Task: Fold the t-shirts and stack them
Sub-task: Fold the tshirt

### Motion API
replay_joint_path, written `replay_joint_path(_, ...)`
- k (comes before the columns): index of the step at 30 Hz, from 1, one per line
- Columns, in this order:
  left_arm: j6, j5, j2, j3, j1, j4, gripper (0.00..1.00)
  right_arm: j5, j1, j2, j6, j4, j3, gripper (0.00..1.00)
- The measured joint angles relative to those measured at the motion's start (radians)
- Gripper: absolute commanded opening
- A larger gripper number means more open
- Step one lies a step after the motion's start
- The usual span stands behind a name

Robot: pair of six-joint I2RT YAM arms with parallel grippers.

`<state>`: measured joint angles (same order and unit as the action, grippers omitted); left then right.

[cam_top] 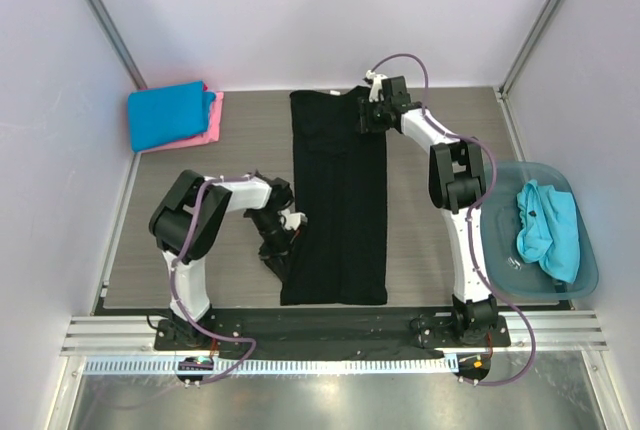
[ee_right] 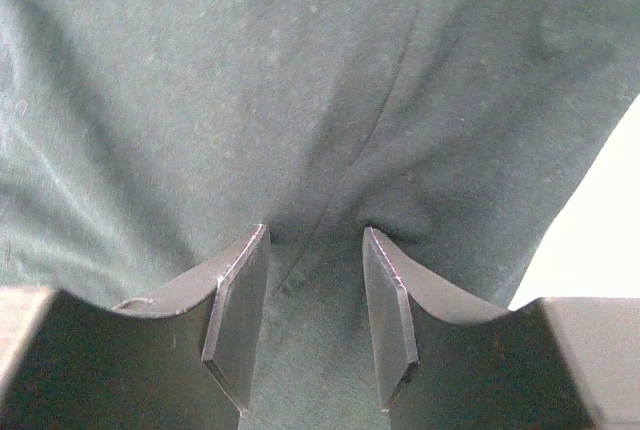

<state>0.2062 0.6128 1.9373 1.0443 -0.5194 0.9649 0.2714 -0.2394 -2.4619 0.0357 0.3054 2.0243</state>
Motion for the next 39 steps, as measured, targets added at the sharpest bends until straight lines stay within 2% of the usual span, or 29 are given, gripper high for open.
replay_joint_path(7, 0.029, -0.007, -0.011, -0.006, -0.081, -0.010, 0.00, -0.005, -0.018, -0.021, -0.001, -0.013, 0.029, 0.48)
replay_joint_path(8, 0.032, -0.021, -0.014, -0.005, -0.083, -0.006, 0.03, -0.008, -0.019, -0.021, -0.002, -0.013, 0.029, 0.48)
replay_joint_path(9, 0.035, -0.039, -0.019, -0.003, -0.082, 0.001, 0.32, -0.012, -0.019, -0.021, -0.003, -0.014, 0.029, 0.49)
replay_joint_path(10, 0.040, -0.058, -0.028, -0.002, -0.082, 0.006, 0.50, -0.015, -0.019, -0.019, -0.004, -0.016, 0.026, 0.50)
replay_joint_path(12, 0.051, -0.116, -0.067, 0.002, -0.071, 0.053, 0.67, -0.016, -0.019, -0.001, -0.002, -0.031, -0.003, 0.53)
replay_joint_path(15, 0.072, -0.208, -0.166, 0.004, -0.036, 0.101, 0.78, -0.036, -0.016, 0.086, 0.013, -0.020, -0.121, 0.54)
replay_joint_path(19, 0.132, -0.246, -0.298, 0.028, 0.104, 0.144, 0.80, -0.043, -0.003, 0.328, 0.070, 0.019, -0.397, 0.54)
replay_joint_path(21, 0.163, -0.245, -0.331, 0.042, 0.161, 0.151, 0.80, -0.028, 0.003, 0.501, 0.111, 0.037, -0.561, 0.54)
replay_joint_path(26, 0.234, -0.204, -0.343, 0.026, 0.163, 0.119, 0.75, 0.064, 0.011, 0.916, 0.216, 0.043, -0.901, 0.54)
replay_joint_path(27, 0.245, -0.195, -0.344, 0.010, 0.160, 0.109, 0.71, 0.087, 0.010, 0.988, 0.246, 0.046, -0.963, 0.54)
replay_joint_path(30, 0.288, -0.156, -0.345, -0.066, 0.159, 0.071, 0.68, 0.149, 0.008, 1.119, 0.341, 0.043, -1.132, 0.54)
replay_joint_path(34, 0.343, -0.120, -0.347, -0.160, 0.152, 0.035, 0.68, 0.207, 0.007, 1.197, 0.471, 0.089, -1.330, 0.53)
replay_joint_path(39, 0.403, -0.093, -0.347, -0.212, 0.126, -0.045, 0.68, 0.224, 0.006, 1.249, 0.529, 0.196, -1.455, 0.53)
